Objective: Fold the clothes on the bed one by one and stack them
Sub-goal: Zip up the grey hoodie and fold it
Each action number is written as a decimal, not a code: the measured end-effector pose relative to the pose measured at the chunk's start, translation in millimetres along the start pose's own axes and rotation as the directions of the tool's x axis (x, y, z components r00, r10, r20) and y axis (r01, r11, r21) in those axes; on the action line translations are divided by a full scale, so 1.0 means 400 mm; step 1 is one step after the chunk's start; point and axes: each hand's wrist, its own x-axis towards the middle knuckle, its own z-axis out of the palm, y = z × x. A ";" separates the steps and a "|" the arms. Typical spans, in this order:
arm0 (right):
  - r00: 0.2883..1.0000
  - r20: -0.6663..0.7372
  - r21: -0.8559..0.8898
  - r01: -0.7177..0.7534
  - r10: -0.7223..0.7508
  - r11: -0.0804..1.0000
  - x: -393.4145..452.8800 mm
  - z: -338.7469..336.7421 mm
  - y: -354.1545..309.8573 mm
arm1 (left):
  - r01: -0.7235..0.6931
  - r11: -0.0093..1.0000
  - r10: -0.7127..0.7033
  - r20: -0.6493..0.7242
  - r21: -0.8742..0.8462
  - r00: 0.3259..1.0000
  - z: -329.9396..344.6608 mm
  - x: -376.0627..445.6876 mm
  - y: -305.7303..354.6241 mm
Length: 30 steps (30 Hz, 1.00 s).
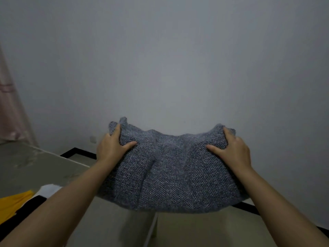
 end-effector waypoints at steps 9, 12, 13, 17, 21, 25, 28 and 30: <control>1.000 -0.007 -0.001 0.012 -0.012 1.000 0.549 0.241 0.011 | -0.020 0.995 0.020 -0.001 0.099 1.000 0.247 0.536 0.098; 1.000 0.007 0.007 0.024 -0.024 1.000 0.726 0.319 0.001 | -0.022 0.995 0.024 -0.024 0.100 0.999 0.308 0.708 0.116; 0.999 0.009 0.008 0.032 -0.033 0.999 0.782 0.347 -0.003 | -0.017 0.995 0.020 -0.033 0.101 0.999 0.328 0.759 0.117; 0.994 0.031 0.030 0.108 -0.109 0.994 0.991 0.486 -0.034 | 0.031 0.993 -0.021 -0.084 0.115 0.996 0.416 0.943 0.079; 0.966 0.067 0.088 0.243 -0.249 0.966 1.202 0.665 -0.095 | 0.120 0.978 -0.097 -0.142 0.168 0.985 0.491 1.107 0.003; 0.896 0.145 0.171 0.395 -0.420 0.903 1.428 0.878 -0.205 | 0.289 0.936 -0.245 -0.217 0.200 0.945 0.556 1.280 -0.089; 0.834 0.185 0.261 0.469 -0.521 0.844 1.548 1.023 -0.306 | 0.419 0.884 -0.357 -0.281 0.206 0.891 0.567 1.367 -0.155; 0.780 0.226 0.312 0.509 -0.583 0.802 1.602 1.111 -0.388 | 0.509 0.836 -0.434 -0.322 0.205 0.841 0.562 1.397 -0.202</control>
